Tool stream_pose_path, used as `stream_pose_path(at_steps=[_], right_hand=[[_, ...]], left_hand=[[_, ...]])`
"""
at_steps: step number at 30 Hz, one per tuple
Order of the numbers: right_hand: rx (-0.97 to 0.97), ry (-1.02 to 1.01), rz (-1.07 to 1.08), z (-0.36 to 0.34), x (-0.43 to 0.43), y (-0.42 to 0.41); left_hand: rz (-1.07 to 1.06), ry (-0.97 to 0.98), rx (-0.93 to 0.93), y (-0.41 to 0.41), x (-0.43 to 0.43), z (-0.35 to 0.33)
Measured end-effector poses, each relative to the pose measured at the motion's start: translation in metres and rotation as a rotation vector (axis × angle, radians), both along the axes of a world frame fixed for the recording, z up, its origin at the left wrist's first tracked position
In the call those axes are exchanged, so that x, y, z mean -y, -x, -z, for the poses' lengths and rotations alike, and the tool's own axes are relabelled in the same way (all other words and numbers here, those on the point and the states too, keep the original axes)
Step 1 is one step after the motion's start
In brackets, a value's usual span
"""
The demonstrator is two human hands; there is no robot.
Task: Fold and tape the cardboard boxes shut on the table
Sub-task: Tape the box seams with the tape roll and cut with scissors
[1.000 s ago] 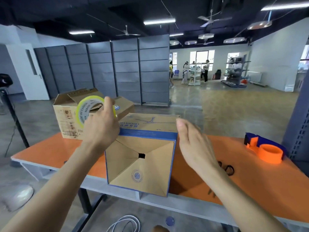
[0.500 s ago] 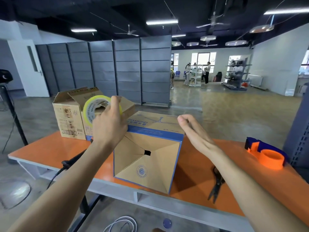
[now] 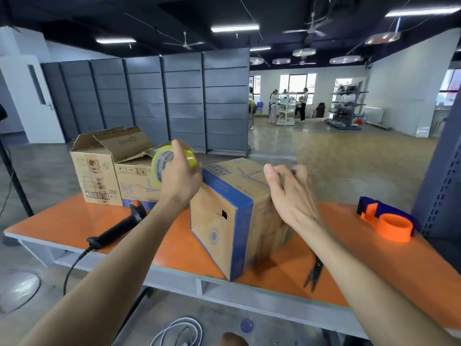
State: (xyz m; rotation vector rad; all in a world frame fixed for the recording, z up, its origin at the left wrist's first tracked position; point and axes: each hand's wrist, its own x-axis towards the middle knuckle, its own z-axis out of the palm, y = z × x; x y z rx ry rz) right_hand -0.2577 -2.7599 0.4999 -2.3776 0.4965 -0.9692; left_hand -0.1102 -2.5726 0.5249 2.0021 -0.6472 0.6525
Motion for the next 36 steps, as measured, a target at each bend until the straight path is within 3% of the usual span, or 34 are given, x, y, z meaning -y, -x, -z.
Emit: stream_pose_path(at_steps=[10,14,17,19,23,27,32,36], right_hand=[[-0.074,0.09,-0.083,0.006,0.015,0.019],[-0.117,0.177,0.015,0.008,-0.001,0.017],[-0.055,0.159,-0.035,0.011,-0.001,0.017],[0.01,0.089,-0.119,0.013,0.008,0.024],[-0.032,0.138,-0.16,0.016,0.021,0.038],[-0.026,0.165,-0.087,0.013,0.015,0.031],[-0.056,0.266,-0.097,0.001,-0.009,0.018],[-0.079,0.251,-0.128,0.001,-0.012,0.019]], left_hand=[[0.006,0.107,-0.031,0.032,-0.015,0.018],[0.19,0.121,-0.087,0.07,-0.029,0.02],[0.235,0.059,-0.091,0.085,-0.027,0.025],[0.246,0.134,-0.105,0.084,-0.027,0.028],[0.199,0.339,-0.159,0.064,-0.035,0.037],[0.244,0.339,-0.392,0.051,-0.031,0.049],[0.277,0.342,-0.369,0.047,-0.026,0.043],[0.304,0.256,-0.47,0.037,-0.021,0.042]])
